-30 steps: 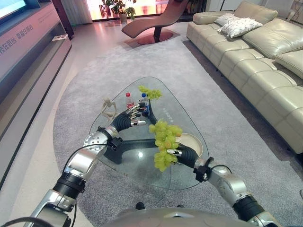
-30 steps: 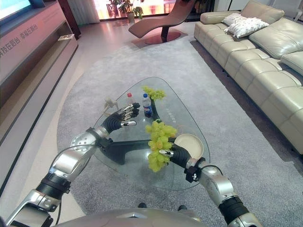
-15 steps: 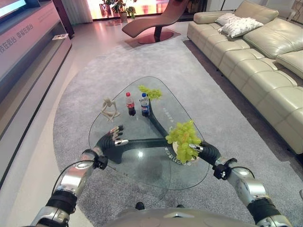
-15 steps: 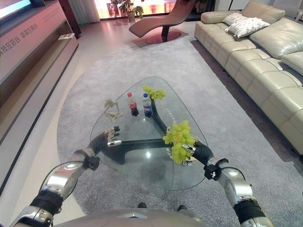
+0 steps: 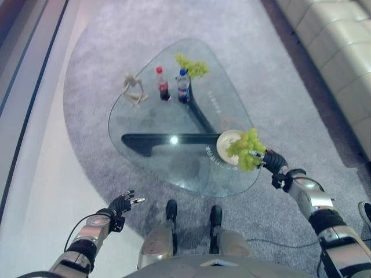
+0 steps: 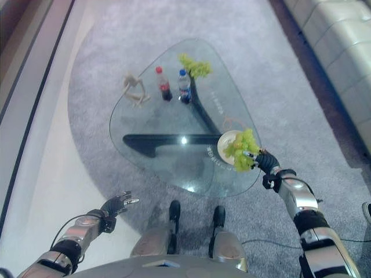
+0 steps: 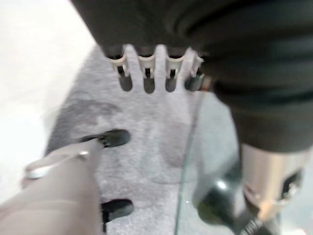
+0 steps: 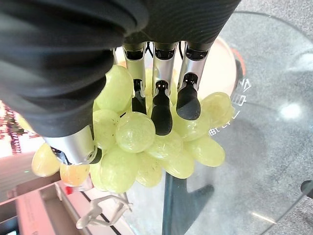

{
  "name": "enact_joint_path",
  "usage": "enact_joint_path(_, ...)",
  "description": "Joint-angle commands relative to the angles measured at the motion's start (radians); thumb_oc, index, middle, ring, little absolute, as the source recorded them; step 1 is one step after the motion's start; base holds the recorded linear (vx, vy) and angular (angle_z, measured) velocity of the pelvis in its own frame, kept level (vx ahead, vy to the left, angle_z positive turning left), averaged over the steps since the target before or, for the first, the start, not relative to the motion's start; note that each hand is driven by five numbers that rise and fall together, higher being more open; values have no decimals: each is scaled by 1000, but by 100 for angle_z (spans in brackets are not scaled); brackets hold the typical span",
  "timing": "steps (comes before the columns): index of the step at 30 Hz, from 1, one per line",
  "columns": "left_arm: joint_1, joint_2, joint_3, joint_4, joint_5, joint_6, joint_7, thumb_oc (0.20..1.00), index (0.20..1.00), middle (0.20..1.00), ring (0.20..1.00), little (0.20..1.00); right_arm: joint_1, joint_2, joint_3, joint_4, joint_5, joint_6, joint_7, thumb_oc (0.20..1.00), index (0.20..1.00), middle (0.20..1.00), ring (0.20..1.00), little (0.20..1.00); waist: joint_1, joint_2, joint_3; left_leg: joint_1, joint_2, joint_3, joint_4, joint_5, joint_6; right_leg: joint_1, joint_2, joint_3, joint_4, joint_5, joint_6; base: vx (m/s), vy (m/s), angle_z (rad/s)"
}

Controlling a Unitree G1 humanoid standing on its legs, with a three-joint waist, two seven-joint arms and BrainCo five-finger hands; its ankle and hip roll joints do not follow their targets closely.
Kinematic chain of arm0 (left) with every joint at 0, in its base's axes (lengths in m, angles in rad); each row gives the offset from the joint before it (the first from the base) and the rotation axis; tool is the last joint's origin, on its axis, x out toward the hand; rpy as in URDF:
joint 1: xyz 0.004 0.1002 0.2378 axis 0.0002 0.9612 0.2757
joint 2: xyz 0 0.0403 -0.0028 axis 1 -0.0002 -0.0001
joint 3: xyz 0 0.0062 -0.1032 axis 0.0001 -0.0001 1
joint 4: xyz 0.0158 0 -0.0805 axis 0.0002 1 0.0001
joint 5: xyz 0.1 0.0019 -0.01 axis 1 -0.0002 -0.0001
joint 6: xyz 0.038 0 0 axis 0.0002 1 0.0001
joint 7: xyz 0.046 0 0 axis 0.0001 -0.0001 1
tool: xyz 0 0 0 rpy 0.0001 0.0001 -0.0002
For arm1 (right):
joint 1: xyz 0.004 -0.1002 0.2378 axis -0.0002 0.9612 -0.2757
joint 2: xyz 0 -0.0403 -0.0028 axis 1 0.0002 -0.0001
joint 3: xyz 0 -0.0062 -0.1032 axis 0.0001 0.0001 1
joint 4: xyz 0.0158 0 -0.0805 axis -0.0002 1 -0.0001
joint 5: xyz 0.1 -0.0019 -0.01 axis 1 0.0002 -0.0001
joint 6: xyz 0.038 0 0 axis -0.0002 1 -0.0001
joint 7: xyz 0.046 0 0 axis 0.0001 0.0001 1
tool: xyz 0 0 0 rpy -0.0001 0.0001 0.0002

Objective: Pick up fruits into the plate

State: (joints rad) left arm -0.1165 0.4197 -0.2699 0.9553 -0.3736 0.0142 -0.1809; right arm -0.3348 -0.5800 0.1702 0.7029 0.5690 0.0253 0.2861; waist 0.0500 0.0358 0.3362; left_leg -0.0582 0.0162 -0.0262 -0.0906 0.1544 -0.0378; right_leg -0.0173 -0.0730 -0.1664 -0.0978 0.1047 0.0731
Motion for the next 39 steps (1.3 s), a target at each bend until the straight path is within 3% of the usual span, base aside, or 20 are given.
enact_joint_path(1, -112, -26, -31, 133, -10, -75, 34, 1000, 1000, 1000, 1000, 1000, -163, -63, -6, 45, -1, -92, -30, 200, 200, 200, 200, 200, 9, -14, 62, 38, 6, 17, 64, -208, -15, -3, -27, -7, 85, -130, 26, -106, 0, 4)
enact_joint_path(13, -209, -74, -118, 230, -4, -79, 107, 1000, 1000, 1000, 1000, 1000, -398, -117, 42, 179, -49, -64, -150, 200, 200, 200, 200, 200, 3, 18, 184, -116, -14, -15, 103, -171, -15, -178, -30, -13, 155, -117, 11, -77, 12, 3)
enact_joint_path(20, -218, -77, -178, 171, -15, -92, 140, 1000, 1000, 1000, 1000, 1000, -494, -131, 64, 265, -76, -39, -205, 200, 200, 200, 200, 200, 6, 51, 184, -233, -30, -20, 128, -155, -7, -323, -32, -14, 220, -119, 5, -36, 4, -1)
enact_joint_path(33, -228, -78, -212, 131, -36, -104, 148, 1000, 1000, 1000, 1000, 1000, -590, -162, 103, 365, -211, 27, -317, 200, 200, 200, 200, 200, 5, 101, 184, -329, -48, -10, 176, -151, -3, -442, -43, -1, 291, -131, 1, -28, 7, -4)
enact_joint_path(34, -226, -76, -215, 122, -40, -105, 147, 1000, 1000, 1000, 1000, 1000, -600, -166, 114, 370, -242, 54, -354, 915, 915, 915, 915, 915, 5, 106, 184, -338, -50, -8, 180, -150, -2, -453, -43, 4, 295, -131, 1, -38, 10, -5)
enact_joint_path(35, -225, -75, -216, 120, -41, -105, 147, 1000, 1000, 1000, 1000, 1000, -601, -166, 115, 372, -247, 57, -360, 1000, 1000, 1000, 1000, 1000, 5, 107, 184, -339, -50, -8, 180, -150, -2, -455, -43, 5, 296, -131, 1, -41, 10, -6)
enact_joint_path(39, -228, -76, -228, 96, -50, -102, 161, 1000, 1000, 1000, 1000, 1000, -632, -169, 146, 410, -315, 108, -441, 1000, 1000, 1000, 1000, 1000, 9, 115, 184, -353, -52, -2, 181, -147, 0, -474, -41, 7, 302, -129, 2, -47, -1, -1)
